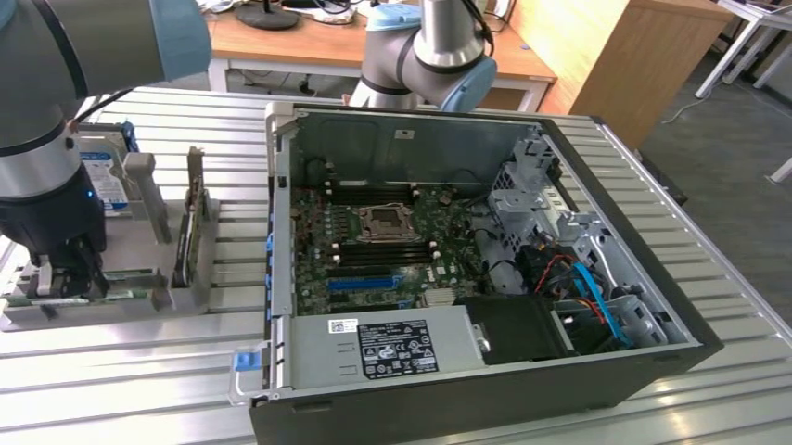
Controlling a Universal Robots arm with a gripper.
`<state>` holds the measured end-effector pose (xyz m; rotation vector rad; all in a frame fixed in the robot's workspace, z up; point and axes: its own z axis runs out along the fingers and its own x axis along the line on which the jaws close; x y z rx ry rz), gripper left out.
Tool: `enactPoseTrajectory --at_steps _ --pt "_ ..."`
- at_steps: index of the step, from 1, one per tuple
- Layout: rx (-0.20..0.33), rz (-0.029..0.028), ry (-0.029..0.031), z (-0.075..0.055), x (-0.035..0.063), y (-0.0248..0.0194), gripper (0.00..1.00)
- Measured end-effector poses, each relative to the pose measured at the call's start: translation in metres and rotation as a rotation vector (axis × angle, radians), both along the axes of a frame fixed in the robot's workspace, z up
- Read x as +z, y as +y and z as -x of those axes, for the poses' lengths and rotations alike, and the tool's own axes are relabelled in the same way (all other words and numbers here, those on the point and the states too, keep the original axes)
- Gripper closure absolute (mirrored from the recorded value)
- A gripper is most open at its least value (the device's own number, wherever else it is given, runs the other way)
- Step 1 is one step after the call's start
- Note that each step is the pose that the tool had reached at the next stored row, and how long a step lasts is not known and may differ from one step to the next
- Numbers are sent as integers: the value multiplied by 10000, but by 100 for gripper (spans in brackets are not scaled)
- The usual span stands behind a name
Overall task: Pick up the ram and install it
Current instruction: 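Pick up the ram and move it above insertion slot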
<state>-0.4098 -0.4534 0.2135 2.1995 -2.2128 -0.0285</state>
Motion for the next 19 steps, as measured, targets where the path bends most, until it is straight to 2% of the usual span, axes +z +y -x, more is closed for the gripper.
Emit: enactPoseTrajectory --at_steps 7,19 --pt "1 -1 0 -2 144 0 88" --pt "6 1 1 -5 523 0 88"
